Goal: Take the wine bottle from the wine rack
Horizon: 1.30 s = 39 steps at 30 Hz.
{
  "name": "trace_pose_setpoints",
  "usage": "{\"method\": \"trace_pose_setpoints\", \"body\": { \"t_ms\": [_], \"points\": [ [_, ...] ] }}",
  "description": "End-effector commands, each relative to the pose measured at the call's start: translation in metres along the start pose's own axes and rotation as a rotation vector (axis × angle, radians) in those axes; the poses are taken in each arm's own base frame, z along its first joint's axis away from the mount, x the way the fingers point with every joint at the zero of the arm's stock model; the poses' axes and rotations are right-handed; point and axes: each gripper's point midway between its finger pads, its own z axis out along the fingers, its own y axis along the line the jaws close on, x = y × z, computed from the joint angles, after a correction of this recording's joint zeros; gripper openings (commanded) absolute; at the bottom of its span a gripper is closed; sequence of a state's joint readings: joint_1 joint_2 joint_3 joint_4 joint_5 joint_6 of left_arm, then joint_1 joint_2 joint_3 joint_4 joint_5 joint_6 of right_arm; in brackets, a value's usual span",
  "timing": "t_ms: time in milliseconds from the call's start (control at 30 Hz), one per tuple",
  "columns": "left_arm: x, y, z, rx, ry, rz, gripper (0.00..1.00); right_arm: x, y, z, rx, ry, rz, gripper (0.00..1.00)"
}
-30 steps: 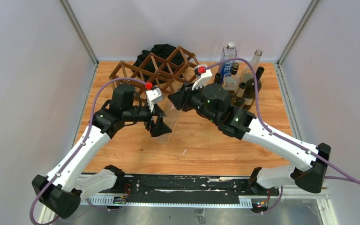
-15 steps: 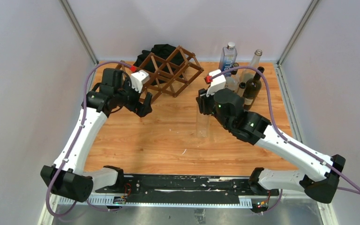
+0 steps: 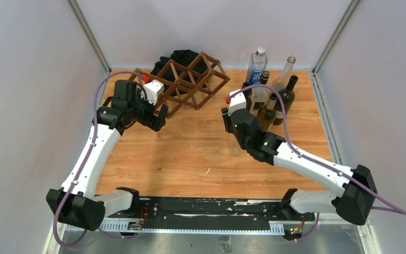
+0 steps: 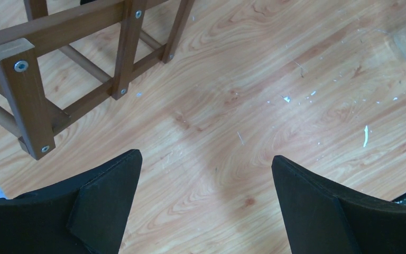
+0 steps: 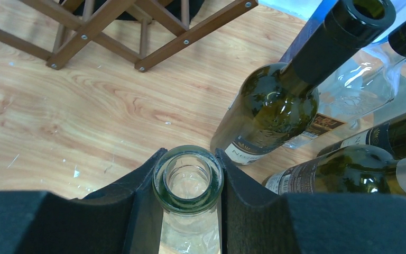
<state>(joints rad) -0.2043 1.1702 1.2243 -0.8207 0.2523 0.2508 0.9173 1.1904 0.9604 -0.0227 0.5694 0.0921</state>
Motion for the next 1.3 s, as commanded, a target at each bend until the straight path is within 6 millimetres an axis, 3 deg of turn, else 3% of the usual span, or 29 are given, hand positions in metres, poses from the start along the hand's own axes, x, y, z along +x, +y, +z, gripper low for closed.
{"method": "trace_pose_setpoints", "body": {
  "t_ms": [0, 433, 600, 800, 900, 1267],
  "points": [
    [-0.011, 0.01, -0.001, -0.047, -0.06, 0.008, 1.0, -0.021, -0.017, 0.01, 0.088, -0.12, 0.079, 0.0],
    [-0.011, 0.011, 0.015, -0.034, -0.076, 0.003, 1.0, 0.021, -0.024, 0.013, 0.128, -0.125, 0.124, 0.01],
    [-0.012, 0.011, 0.018, -0.036, -0.079, -0.006, 1.0, 0.032, -0.026, 0.006, 0.116, -0.098, 0.126, 0.41],
    [-0.017, 0.014, 0.019, -0.041, -0.088, -0.006, 1.0, 0.03, -0.024, -0.001, 0.083, -0.08, 0.133, 0.76],
    [-0.02, 0.015, 0.019, -0.045, -0.093, -0.007, 1.0, 0.022, -0.021, -0.005, 0.052, -0.084, 0.141, 0.84],
    [-0.027, 0.023, 0.019, -0.068, -0.098, -0.009, 1.0, -0.008, -0.016, -0.028, -0.045, -0.063, 0.144, 0.89]
  ]
}}
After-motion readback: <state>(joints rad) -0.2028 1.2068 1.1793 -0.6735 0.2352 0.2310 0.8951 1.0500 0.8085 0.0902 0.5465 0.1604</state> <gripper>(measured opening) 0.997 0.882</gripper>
